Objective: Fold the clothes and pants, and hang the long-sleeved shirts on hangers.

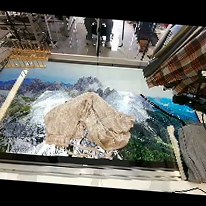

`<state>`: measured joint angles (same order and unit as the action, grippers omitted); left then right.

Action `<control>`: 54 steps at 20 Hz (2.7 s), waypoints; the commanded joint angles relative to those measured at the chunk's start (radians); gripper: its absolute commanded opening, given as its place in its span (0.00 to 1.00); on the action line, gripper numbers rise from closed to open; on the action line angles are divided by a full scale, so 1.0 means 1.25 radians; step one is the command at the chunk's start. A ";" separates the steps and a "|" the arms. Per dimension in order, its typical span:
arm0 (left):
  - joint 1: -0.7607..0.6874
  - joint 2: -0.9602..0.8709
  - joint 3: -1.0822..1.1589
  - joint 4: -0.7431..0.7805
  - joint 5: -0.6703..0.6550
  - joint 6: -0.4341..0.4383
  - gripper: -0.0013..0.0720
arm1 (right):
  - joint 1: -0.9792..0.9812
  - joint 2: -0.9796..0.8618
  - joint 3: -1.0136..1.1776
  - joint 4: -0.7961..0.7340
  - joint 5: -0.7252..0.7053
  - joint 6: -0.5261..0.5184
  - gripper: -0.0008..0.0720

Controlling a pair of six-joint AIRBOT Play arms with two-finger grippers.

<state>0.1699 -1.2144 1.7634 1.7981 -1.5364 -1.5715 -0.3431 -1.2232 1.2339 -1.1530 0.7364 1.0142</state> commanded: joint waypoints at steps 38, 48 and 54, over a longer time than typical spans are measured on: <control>-0.619 0.023 -0.616 0.002 0.309 0.016 0.99 | -0.071 0.000 -0.205 0.215 0.408 -0.008 0.92; -0.676 -0.172 -0.615 0.046 0.242 -0.141 0.98 | 0.163 -0.209 -0.201 0.306 0.266 -0.006 0.92; -0.643 -0.204 -0.615 0.063 0.247 -0.163 0.05 | 0.231 -0.262 -0.186 0.327 0.174 0.019 0.60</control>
<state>-0.6563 -1.4509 0.9951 1.8633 -1.2232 -1.7599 -0.0994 -1.5188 0.9932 -0.7605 1.0130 1.0199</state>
